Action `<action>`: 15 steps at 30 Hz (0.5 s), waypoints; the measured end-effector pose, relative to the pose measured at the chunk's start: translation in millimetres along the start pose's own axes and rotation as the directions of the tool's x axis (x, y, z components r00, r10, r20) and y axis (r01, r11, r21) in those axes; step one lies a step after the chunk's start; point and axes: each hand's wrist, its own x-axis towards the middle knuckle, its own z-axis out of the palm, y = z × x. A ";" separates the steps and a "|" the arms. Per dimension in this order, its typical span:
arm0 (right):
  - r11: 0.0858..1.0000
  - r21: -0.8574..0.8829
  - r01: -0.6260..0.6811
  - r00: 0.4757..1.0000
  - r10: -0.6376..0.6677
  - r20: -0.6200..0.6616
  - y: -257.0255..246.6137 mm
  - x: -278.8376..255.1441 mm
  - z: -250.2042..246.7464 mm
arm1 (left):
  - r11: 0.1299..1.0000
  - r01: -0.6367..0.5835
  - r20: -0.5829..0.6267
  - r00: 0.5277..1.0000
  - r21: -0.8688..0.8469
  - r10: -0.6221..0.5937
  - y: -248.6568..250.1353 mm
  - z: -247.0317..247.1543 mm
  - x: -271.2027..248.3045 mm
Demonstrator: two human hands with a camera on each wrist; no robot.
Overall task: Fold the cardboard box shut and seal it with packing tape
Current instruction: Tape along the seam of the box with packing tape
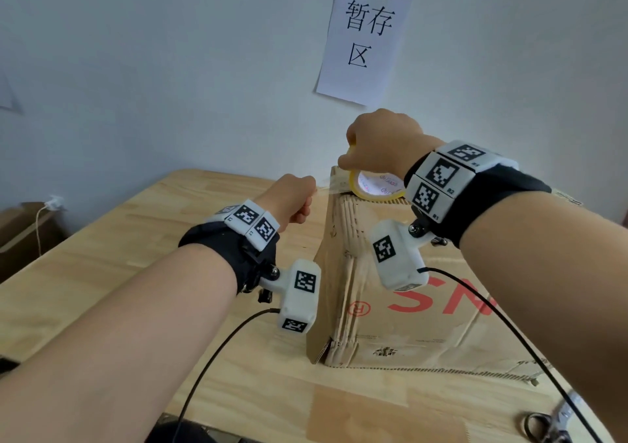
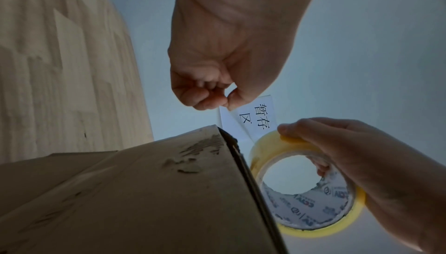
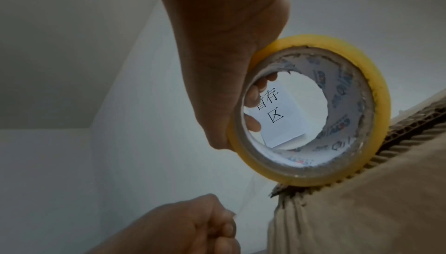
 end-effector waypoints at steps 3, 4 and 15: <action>0.997 -0.073 -0.013 1.000 0.013 0.007 4.0 -0.5 -5.1 | 0.997 -0.036 0.006 0.999 -0.071 0.037 5.2 6.1 2.1; 0.998 -0.063 -0.030 0.999 0.030 0.012 8.2 -1.0 -6.9 | 0.993 -0.068 0.000 0.998 -0.099 0.069 7.1 8.5 2.7; 0.928 0.329 -0.176 0.983 0.185 0.003 48.7 -17.4 4.8 | 0.880 -0.386 0.128 0.922 0.277 0.364 -3.4 20.1 -0.7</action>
